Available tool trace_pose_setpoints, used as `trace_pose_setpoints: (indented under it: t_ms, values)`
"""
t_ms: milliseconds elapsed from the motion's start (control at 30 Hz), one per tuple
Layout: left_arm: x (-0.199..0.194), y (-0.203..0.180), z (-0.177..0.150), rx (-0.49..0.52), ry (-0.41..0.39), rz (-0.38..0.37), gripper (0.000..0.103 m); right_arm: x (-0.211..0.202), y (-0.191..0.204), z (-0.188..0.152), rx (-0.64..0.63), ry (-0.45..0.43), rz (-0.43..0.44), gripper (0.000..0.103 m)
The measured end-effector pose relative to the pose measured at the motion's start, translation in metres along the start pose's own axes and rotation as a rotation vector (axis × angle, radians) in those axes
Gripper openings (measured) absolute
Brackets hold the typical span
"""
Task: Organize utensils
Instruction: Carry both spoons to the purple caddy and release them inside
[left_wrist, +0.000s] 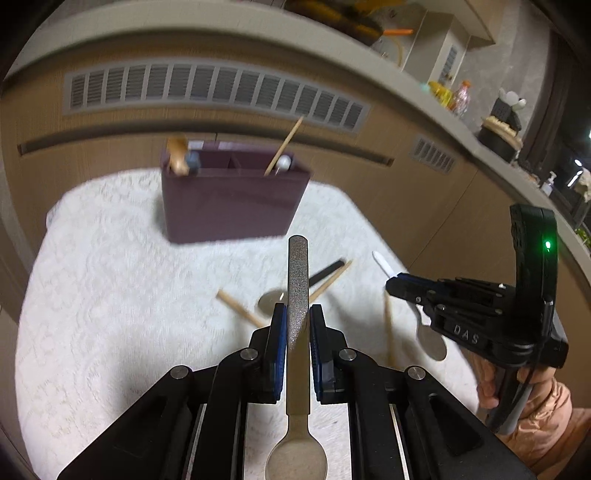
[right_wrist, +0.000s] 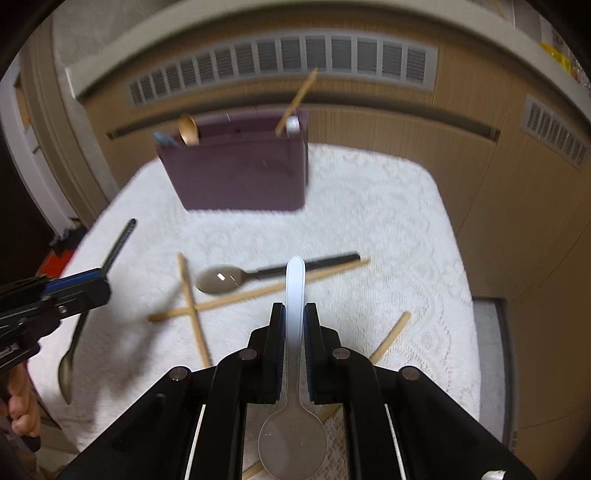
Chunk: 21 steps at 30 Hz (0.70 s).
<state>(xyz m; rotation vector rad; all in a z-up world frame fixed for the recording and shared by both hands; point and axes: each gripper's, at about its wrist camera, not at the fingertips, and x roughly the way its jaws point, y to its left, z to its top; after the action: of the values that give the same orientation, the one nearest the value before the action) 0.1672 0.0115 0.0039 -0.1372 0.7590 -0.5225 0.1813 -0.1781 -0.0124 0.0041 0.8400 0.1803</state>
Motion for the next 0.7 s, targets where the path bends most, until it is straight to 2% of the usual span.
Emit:
trace_pose_setpoints:
  t_ms: [133,200,367,533,633,700]
  values:
    - [-0.027,-0.013,0.033,0.028,-0.093,-0.032,0.012,-0.033,0.008,0.02,-0.026,-0.109,0.013,0.009]
    - [-0.044,-0.021,0.056,0.057,-0.165,-0.043,0.012,-0.049,0.011,0.036,-0.039,-0.168,0.014,0.009]
    - [-0.078,-0.044,0.117,0.157,-0.346,-0.026,0.012,-0.095,0.02,0.097,-0.069,-0.366,0.025,0.009]
    - [-0.093,-0.05,0.161,0.198,-0.488,-0.013,0.012,-0.122,0.029,0.148,-0.087,-0.546,0.053,0.009]
    - [-0.088,-0.04,0.179,0.197,-0.543,-0.004,0.012,-0.121,0.028,0.168,-0.081,-0.585,0.089,0.009]
    - [-0.08,-0.031,0.189,0.19,-0.55,0.003,0.012,-0.115,0.026,0.177,-0.073,-0.602,0.119,0.009]
